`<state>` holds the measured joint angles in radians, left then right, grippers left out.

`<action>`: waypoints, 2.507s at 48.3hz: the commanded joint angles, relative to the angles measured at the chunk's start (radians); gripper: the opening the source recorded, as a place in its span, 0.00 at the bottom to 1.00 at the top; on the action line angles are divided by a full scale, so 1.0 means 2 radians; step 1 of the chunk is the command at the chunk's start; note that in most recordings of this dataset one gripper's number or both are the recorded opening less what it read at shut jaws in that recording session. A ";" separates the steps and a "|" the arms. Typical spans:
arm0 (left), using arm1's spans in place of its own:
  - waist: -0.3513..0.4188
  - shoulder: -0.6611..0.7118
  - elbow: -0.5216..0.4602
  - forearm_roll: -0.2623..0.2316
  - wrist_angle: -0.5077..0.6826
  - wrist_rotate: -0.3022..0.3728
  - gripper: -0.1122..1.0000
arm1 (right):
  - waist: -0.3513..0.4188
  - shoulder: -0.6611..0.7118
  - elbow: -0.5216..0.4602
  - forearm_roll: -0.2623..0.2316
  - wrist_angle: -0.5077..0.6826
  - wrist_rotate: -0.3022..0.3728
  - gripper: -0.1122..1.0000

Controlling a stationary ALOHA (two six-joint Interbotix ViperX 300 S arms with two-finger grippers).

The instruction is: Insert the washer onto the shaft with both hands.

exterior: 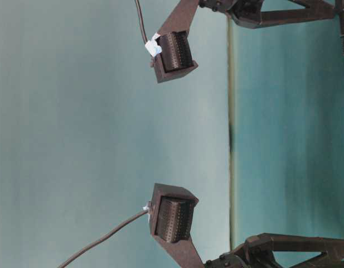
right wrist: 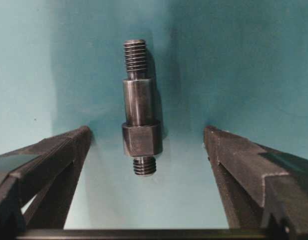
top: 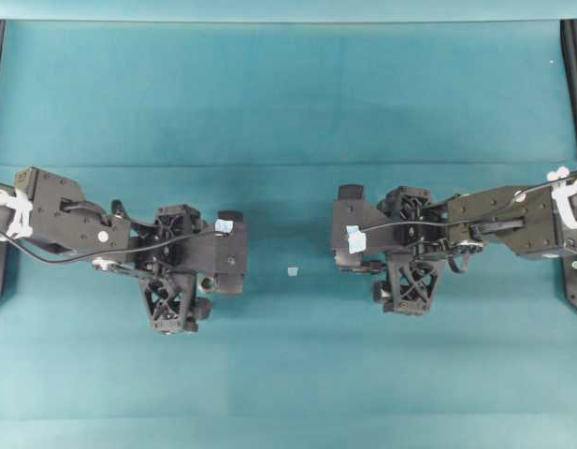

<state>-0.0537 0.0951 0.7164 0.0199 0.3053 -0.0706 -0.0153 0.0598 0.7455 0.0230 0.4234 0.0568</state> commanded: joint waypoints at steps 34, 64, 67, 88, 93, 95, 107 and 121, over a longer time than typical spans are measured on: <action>-0.007 -0.004 0.002 0.001 -0.010 0.003 0.40 | -0.005 -0.002 -0.005 -0.002 0.001 -0.002 0.29; -0.008 -0.005 -0.001 0.001 -0.011 0.005 0.40 | -0.005 0.001 -0.008 -0.002 0.001 -0.002 0.10; -0.008 -0.005 -0.001 0.001 -0.010 0.005 0.40 | -0.005 0.000 -0.008 -0.002 0.000 -0.002 0.10; -0.008 -0.008 -0.005 0.001 -0.011 0.005 0.40 | -0.002 0.000 -0.009 -0.002 -0.003 -0.002 0.10; -0.008 -0.011 -0.007 0.001 -0.011 0.008 0.40 | -0.002 0.000 -0.012 -0.002 -0.006 -0.002 0.10; -0.008 -0.011 -0.007 0.001 -0.010 0.008 0.40 | -0.002 0.000 -0.012 -0.002 -0.009 -0.002 0.10; -0.008 -0.011 -0.007 0.001 -0.011 0.005 0.40 | -0.002 0.000 -0.012 -0.002 -0.013 -0.002 0.10; -0.008 -0.012 -0.003 0.000 -0.011 0.002 0.40 | 0.000 0.000 -0.010 -0.002 -0.011 -0.002 0.10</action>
<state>-0.0675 0.0905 0.7179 0.0199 0.2884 -0.0660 -0.0199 0.0660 0.7348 0.0199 0.4034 0.0568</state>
